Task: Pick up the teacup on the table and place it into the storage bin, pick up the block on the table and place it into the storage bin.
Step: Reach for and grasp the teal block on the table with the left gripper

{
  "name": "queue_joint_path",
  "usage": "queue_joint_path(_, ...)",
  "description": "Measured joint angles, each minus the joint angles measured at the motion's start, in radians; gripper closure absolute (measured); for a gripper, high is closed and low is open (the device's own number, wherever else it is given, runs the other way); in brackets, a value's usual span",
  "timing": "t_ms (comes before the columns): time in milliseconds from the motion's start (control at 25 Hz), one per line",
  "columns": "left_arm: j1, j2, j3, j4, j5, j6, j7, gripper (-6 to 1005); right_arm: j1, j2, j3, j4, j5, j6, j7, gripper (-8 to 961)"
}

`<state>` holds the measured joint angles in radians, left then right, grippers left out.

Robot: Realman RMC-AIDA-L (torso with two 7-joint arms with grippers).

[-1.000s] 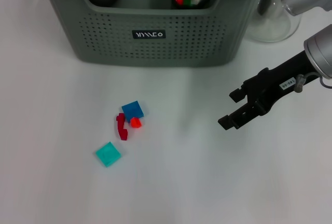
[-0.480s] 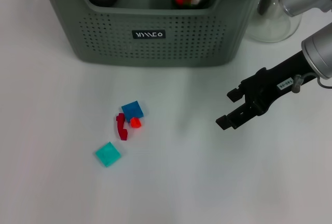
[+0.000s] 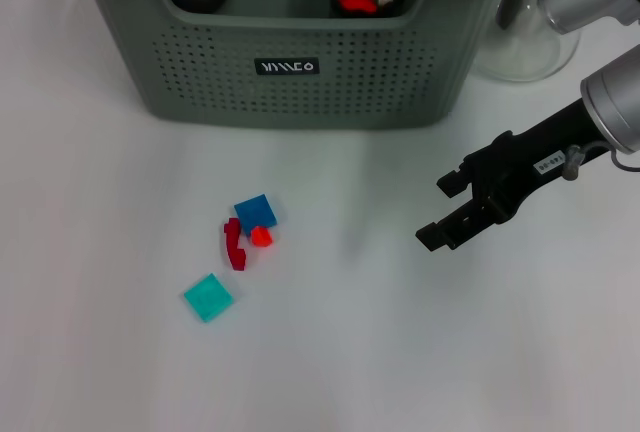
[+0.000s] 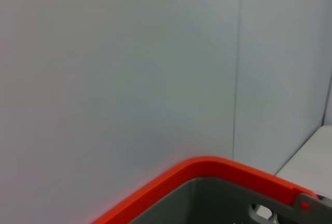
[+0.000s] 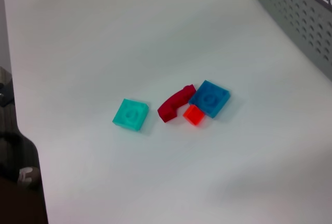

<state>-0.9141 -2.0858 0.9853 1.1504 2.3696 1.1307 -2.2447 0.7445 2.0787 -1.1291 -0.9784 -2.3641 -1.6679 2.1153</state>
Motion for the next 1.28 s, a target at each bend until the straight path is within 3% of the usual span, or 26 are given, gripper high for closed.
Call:
queue_joint_path(120,0.077,-0.003,-0.064,0.175,-0.073,0.185,0.022,122,-0.004,-0.001,0.002,0.001,0.000,0.000,0.000,5)
queue_joint_path(200,0.165,0.011,-0.116,0.322,-0.214,0.392,0.073,122,-0.006,-0.003,0.004,0.002,0.000,0.001,0.000,5)
queue_joint_path(400,0.277,0.042,-0.175,0.451,-0.395,0.658,0.120,122,-0.008,-0.004,0.007,0.003,0.000,0.013,-0.001,5)
queue_joint_path(520,0.324,0.043,-0.165,0.468,-0.358,0.752,0.092,123,-0.007,-0.002,0.007,0.003,0.000,0.018,0.000,5)
queue_joint_path(720,0.378,0.007,-0.055,0.468,-0.136,0.793,0.052,125,-0.007,-0.003,0.007,0.005,0.000,0.022,0.008,5)
queue_joint_path(1040,0.395,-0.073,0.234,0.468,0.121,0.798,-0.114,134,-0.006,-0.008,0.012,0.012,0.000,0.020,0.019,5)
queue_joint_path(1080,0.395,-0.078,0.256,0.467,0.139,0.797,-0.127,135,-0.004,-0.008,0.011,0.012,0.000,0.020,0.019,5)
queue_joint_path(1120,0.398,-0.084,0.344,0.466,0.186,0.779,-0.191,136,-0.002,-0.009,0.009,0.012,0.000,0.020,0.019,5)
queue_joint_path(1280,0.411,-0.086,0.422,0.463,0.235,0.746,-0.264,141,-0.001,-0.009,0.006,0.013,0.000,0.021,0.019,5)
